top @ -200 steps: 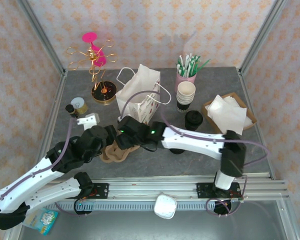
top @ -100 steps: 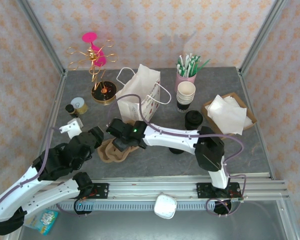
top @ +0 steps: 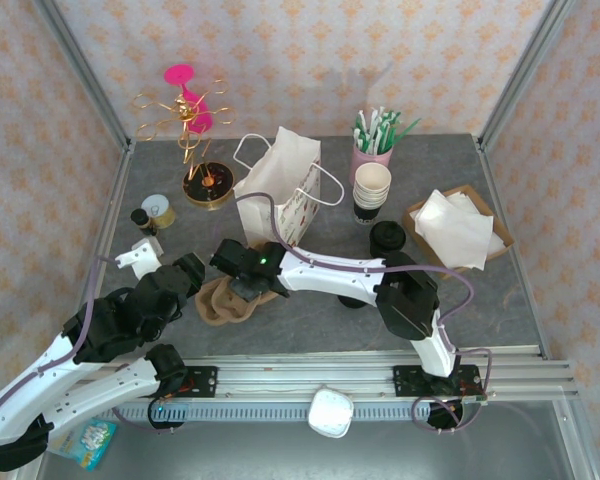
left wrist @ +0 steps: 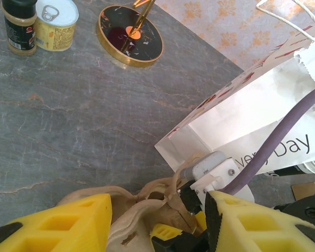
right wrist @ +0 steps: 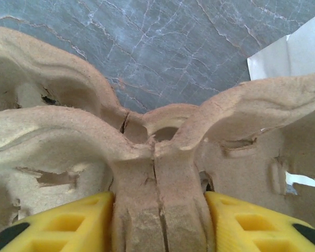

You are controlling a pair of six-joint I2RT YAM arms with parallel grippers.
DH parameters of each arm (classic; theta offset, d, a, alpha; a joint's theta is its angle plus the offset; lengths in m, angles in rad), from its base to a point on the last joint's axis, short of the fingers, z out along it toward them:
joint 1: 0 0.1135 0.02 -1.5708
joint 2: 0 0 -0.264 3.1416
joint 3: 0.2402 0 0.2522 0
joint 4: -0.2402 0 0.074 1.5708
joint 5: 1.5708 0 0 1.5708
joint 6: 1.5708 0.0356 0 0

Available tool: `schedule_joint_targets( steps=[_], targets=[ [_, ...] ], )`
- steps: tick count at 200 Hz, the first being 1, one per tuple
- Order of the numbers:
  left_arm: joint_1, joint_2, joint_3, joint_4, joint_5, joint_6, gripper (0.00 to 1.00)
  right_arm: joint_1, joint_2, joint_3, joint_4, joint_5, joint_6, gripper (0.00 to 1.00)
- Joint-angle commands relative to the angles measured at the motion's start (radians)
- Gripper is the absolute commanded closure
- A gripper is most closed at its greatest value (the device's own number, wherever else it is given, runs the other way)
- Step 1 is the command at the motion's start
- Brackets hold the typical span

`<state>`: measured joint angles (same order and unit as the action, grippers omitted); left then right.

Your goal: Pack the takeout coffee

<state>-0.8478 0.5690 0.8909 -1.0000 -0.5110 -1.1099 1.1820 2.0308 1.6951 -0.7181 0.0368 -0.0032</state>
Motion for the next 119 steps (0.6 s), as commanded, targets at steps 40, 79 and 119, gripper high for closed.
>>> schedule_joint_targets(
  steps=[40,79,119],
  targets=[
    [0.012,-0.001,0.027,-0.013,-0.038,0.017,0.48,-0.002,-0.061,0.078,-0.079,-0.043,0.055,0.61],
    [0.012,0.008,0.065,-0.018,-0.012,0.050,0.48,-0.009,-0.197,0.025,-0.078,-0.067,0.153,0.61],
    [0.012,0.057,0.048,0.051,0.107,0.113,0.47,-0.056,-0.370,-0.091,-0.082,-0.116,0.257,0.61]
  ],
)
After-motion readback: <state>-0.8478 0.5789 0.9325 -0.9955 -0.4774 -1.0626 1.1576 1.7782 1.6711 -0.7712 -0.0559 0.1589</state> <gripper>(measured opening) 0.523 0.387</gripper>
